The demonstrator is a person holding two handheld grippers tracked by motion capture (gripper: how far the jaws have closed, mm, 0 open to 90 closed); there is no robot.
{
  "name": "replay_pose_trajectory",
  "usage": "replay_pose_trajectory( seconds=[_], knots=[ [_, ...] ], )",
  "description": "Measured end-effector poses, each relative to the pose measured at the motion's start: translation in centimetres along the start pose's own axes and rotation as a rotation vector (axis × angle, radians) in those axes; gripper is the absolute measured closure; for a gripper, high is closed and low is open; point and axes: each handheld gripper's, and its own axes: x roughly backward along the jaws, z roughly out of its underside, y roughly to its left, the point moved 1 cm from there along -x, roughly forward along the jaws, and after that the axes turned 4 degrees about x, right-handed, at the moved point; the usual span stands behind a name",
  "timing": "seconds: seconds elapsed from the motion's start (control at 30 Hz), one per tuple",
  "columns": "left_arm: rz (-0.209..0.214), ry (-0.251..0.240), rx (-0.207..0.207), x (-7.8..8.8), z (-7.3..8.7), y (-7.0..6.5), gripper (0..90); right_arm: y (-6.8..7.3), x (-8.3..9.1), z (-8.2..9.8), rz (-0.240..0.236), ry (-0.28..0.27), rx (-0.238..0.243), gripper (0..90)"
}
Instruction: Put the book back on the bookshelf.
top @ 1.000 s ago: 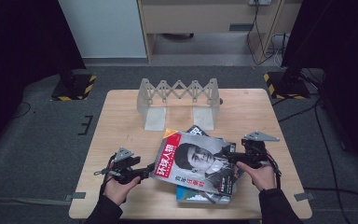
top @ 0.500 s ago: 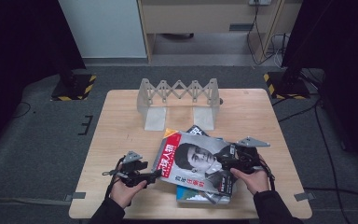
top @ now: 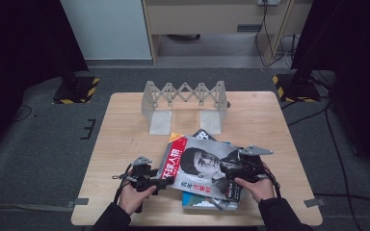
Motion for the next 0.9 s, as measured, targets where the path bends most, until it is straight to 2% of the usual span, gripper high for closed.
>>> replay_pose_trajectory(
  seconds=[0.23,0.33,0.5,0.6,0.7,0.83,0.9],
  knots=[
    [0.055,0.013,0.033,-0.9,0.0,-0.1,18.8,0.2,-0.6,0.3,0.000,0.021,0.021,7.3],
    [0.057,0.016,0.031,-0.8,0.0,-0.1,20.2,0.2,-0.7,0.4,0.001,0.024,0.025,7.1],
    [0.065,0.028,0.038,-0.1,-0.3,-0.1,28.7,0.2,-0.8,0.4,0.010,0.030,0.042,6.6],
    [0.089,0.004,0.051,0.8,-0.7,-0.3,31.6,0.3,-0.9,0.5,0.014,0.032,0.051,6.3],
    [0.136,-0.056,0.081,1.5,-1.0,-0.6,33.0,0.5,-1.1,0.6,0.025,0.035,0.068,4.6],
    [0.147,-0.090,0.061,1.7,-1.9,-1.2,34.4,0.5,-1.2,0.6,0.028,0.040,0.073,3.9],
    [0.146,-0.088,0.059,1.5,-2.2,-1.4,34.4,0.5,-1.2,0.6,0.026,0.040,0.068,3.9]
  ],
)
